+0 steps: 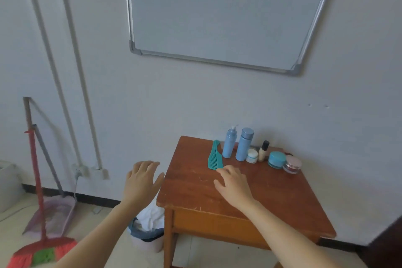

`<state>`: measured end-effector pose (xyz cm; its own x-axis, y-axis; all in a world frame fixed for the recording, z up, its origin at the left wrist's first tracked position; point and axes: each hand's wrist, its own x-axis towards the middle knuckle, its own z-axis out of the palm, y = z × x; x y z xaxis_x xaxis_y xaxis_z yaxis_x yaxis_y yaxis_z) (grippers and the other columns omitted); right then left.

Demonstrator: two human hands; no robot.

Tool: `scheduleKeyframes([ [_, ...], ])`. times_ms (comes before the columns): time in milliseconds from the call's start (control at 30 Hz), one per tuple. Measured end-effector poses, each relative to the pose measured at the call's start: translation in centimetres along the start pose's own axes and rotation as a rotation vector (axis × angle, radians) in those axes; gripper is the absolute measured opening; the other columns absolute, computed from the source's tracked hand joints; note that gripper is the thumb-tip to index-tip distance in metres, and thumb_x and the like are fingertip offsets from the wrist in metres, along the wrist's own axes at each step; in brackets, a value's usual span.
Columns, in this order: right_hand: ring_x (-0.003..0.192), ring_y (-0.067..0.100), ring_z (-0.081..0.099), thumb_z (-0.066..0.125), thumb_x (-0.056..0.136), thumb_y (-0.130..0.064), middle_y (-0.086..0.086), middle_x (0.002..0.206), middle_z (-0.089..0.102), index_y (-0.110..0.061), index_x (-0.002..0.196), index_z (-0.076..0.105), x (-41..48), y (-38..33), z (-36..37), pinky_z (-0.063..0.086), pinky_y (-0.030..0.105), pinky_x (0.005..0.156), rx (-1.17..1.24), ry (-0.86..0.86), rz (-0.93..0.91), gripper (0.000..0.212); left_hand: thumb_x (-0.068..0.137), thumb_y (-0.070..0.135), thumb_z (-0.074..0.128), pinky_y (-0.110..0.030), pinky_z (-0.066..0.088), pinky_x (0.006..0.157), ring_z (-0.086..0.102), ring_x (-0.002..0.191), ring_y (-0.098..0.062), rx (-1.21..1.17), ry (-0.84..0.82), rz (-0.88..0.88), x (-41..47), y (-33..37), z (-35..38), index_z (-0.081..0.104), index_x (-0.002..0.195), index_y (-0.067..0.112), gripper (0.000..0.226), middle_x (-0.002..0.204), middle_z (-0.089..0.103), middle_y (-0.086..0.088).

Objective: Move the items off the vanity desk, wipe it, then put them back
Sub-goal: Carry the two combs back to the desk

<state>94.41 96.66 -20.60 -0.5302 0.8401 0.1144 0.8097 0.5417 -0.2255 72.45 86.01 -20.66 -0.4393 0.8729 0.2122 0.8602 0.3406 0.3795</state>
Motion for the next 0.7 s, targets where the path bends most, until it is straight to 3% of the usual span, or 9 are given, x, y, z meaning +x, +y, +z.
scheduleKeyframes([
  [200, 0.124, 0.016, 0.038, 0.042, 0.095, -0.036, -0.002, 0.132, 0.045, -0.023, 0.134, 0.042, 1.5, 3.6, 4.0, 0.03, 0.033, 0.101, 0.059, -0.112, 0.216, 0.041, 0.096, 0.035, 0.033, -0.034, 0.022, 0.108, 0.025, 0.133, -0.017, -0.017, -0.2, 0.081, 4.3, 1.3, 6.2, 0.036, 0.136, 0.021, 0.043, 0.142, 0.037, 0.004],
  [367, 0.12, 0.018, 0.043, 0.041, 0.095, -0.036, -0.002, 0.129, 0.051, -0.021, 0.133, 0.043, 6.4, 8.0, 4.0, 0.034, 0.034, 0.097, 0.065, -0.101, 0.265, 0.041, 0.095, 0.035, 0.034, -0.034, 0.023, 0.109, 0.026, 0.133, -0.016, -0.002, -0.276, 0.103, 9.1, 4.4, 11.0, 0.036, 0.136, 0.021, 0.043, 0.142, 0.037, 0.004],
  [533, 0.104, 0.017, 0.054, 0.04, 0.095, -0.037, 0.0, 0.112, 0.059, -0.017, 0.124, 0.052, 13.7, 11.4, 5.0, 0.042, 0.03, 0.085, 0.119, -0.141, 0.303, 0.037, 0.096, 0.037, 0.034, -0.033, 0.024, 0.11, 0.025, 0.135, -0.015, 0.037, -0.356, 0.038, 14.8, 7.5, 15.1, 0.032, 0.138, 0.024, 0.045, 0.145, 0.032, 0.005],
  [700, 0.106, 0.02, 0.055, 0.041, 0.094, -0.046, 0.004, 0.116, 0.055, -0.012, 0.117, 0.052, 19.0, 12.5, 7.7, 0.046, 0.032, 0.082, 0.162, -0.311, 0.35, 0.043, 0.096, 0.035, 0.034, -0.034, 0.025, 0.109, 0.025, 0.135, -0.017, 0.054, -0.388, -0.028, 19.6, 8.3, 17.8, 0.032, 0.138, 0.022, 0.045, 0.145, 0.032, 0.003],
])
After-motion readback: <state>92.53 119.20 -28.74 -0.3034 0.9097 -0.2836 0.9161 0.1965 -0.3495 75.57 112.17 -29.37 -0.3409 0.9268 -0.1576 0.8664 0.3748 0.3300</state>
